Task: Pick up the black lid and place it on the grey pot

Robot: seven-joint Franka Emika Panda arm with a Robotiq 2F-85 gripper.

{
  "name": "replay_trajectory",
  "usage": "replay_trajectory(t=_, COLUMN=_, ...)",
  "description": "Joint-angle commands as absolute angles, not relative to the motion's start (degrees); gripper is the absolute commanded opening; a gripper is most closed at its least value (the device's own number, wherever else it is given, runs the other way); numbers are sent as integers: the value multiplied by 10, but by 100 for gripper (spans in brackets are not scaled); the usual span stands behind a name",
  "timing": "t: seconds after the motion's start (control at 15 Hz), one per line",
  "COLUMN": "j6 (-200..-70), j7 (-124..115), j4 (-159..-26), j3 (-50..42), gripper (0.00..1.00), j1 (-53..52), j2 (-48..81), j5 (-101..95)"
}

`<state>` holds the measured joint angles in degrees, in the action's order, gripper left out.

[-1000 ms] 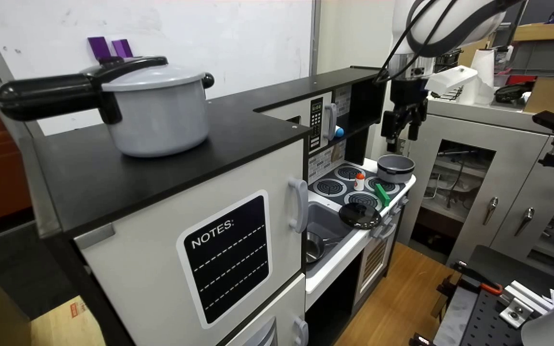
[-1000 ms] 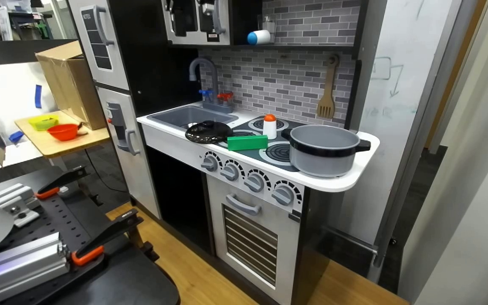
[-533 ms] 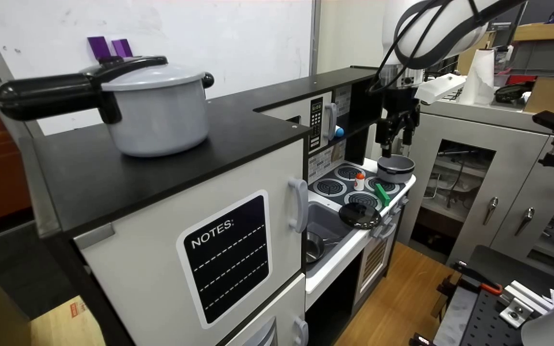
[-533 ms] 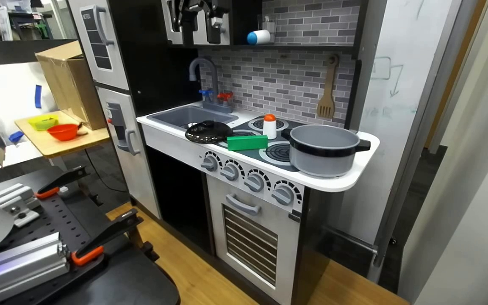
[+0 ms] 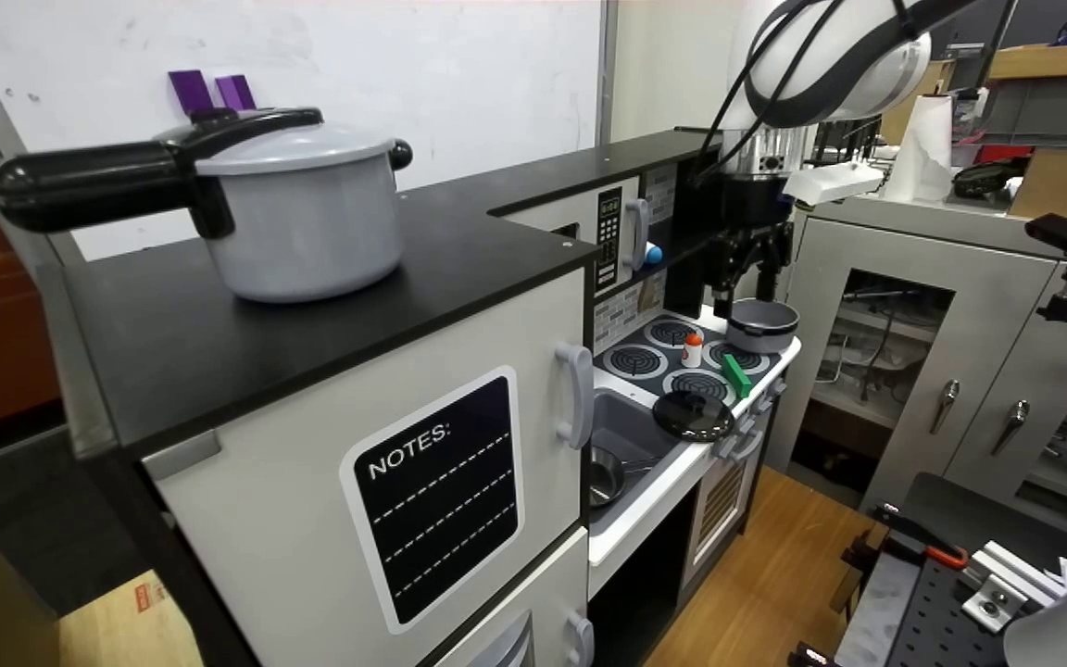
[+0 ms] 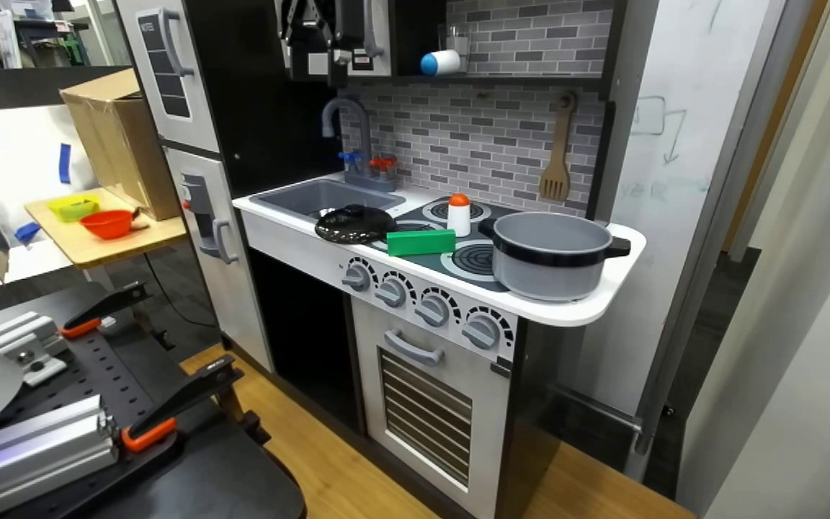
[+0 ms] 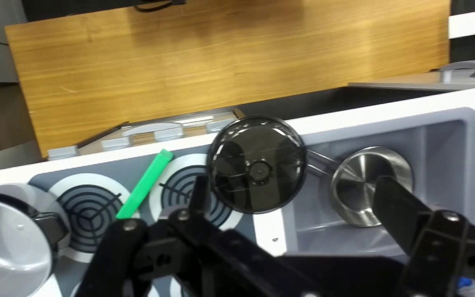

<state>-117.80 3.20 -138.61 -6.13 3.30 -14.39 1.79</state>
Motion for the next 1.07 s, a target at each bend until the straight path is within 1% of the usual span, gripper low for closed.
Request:
replay_trajectory(t=0.0, j6=-1167, j7=68, j4=-1379, j3=-62, gripper=100, j1=16, j2=-132, j5=93)
replay_trajectory(t=0.2, j6=-1185, j7=64, j4=-1379, j3=-57, gripper=100, j1=12, j2=-114, j5=95)
replay_trajectory(t=0.27, j6=-1177, j7=51, j4=-1386, j3=-53, gripper=100, j1=15, j2=-129, j5=84)
replay_trajectory(t=0.67, j6=-1178, j7=47, j4=-1387, j3=-52, gripper=100, j1=15, j2=-125, j5=83)
replay_trajectory(t=1.0, j6=-1226, j7=16, j4=-1398, j3=-39, gripper=100, j1=17, j2=-108, j5=20)
